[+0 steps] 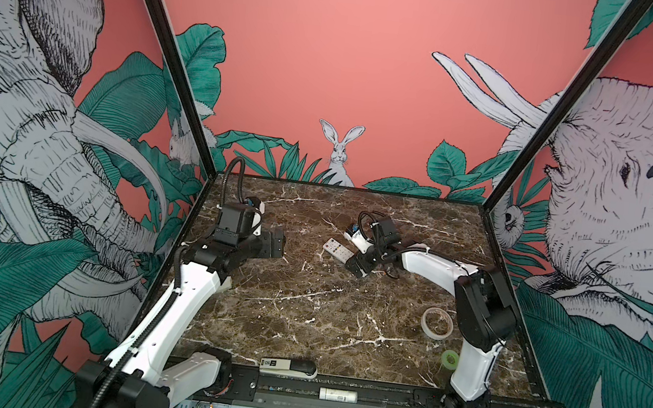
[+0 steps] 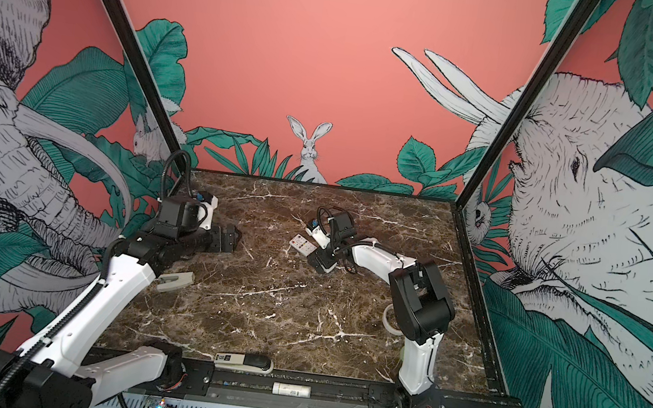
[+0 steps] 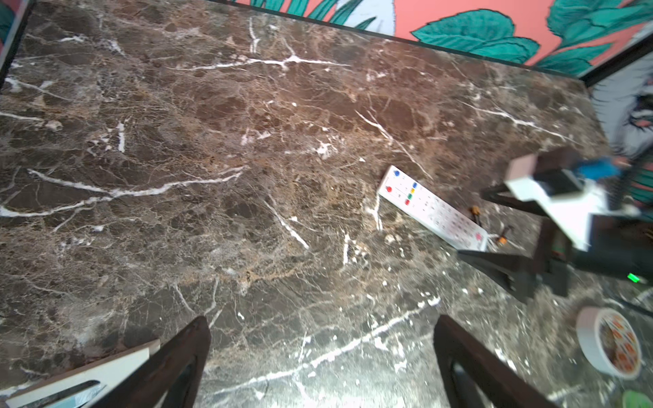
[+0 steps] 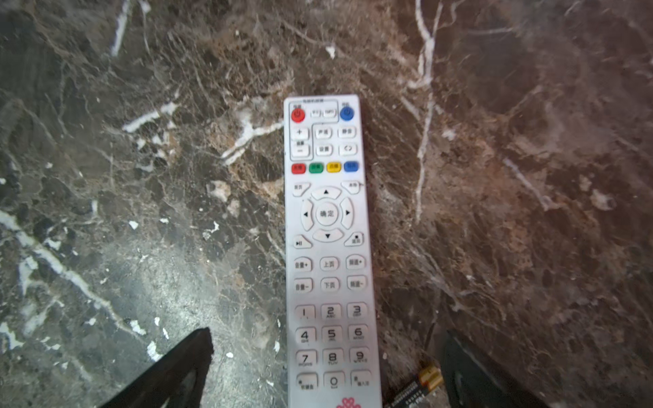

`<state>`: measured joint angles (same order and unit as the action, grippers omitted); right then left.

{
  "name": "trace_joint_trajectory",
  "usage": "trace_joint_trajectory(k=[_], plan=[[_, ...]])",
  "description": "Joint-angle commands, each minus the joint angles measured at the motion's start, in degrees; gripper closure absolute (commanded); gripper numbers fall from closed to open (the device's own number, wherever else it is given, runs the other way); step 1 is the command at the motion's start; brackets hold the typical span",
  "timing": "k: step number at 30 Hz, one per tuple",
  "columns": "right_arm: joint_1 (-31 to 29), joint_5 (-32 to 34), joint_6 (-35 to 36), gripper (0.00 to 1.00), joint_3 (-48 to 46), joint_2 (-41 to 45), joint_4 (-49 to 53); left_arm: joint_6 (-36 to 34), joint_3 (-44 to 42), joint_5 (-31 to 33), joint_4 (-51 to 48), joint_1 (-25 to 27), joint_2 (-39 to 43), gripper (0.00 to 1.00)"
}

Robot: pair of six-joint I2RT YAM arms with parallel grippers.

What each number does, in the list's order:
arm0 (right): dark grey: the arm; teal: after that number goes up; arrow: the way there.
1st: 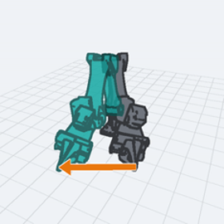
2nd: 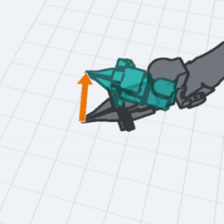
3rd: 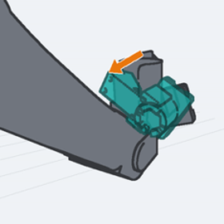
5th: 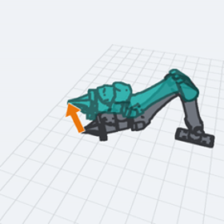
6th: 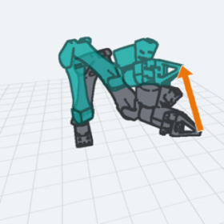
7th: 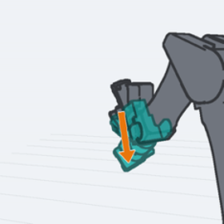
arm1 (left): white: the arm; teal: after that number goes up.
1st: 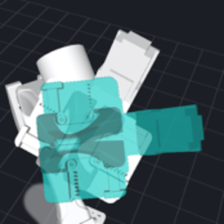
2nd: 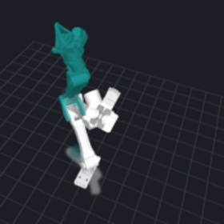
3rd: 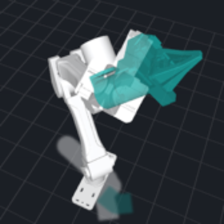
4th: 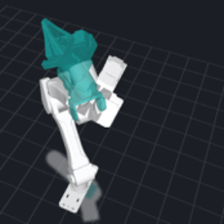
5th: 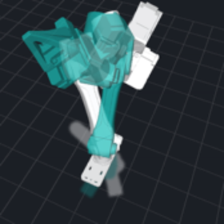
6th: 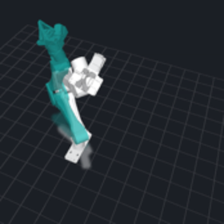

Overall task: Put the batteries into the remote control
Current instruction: 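Reach the right gripper to the white remote and grasp it, then lift the remote upright with the right gripper while the left gripper approaches it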

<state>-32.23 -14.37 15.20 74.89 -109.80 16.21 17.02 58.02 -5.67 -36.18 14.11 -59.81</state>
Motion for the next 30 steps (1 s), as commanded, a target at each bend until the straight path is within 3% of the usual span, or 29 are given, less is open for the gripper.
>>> trace_joint_trajectory(k=[1, 9, 16, 21, 27, 30], plan=[[-0.31, -0.04, 0.32, 0.01, 2.89, -1.69, 3.85, -1.79, -1.07, -2.91, -3.71, 0.12, 3.36, 0.00], [-0.51, 4.87, 0.73, 0.02, 2.20, -3.92, 3.54, -4.66, 1.09, -6.99, -5.96, 0.13, 5.67, 0.00], [-0.82, 3.73, 0.75, 0.15, 2.86, -5.76, 5.01, -4.97, 1.84, -12.18, -4.50, 0.12, 6.41, 0.00], [-1.32, 3.24, 0.48, 0.30, 3.35, -6.91, 6.78, -4.64, 1.93, -14.40, -3.46, 0.09, 6.74, 0.00], [-2.15, 3.99, -0.82, 0.36, 2.85, -7.31, 6.79, -3.34, 0.01, -17.53, -0.56, 0.11, 6.84, 0.00], [-2.31, 3.24, -1.86, 0.43, 2.63, -7.59, 6.64, -2.11, -1.87, -19.75, 2.38, 0.10, 7.25, 0.00]])
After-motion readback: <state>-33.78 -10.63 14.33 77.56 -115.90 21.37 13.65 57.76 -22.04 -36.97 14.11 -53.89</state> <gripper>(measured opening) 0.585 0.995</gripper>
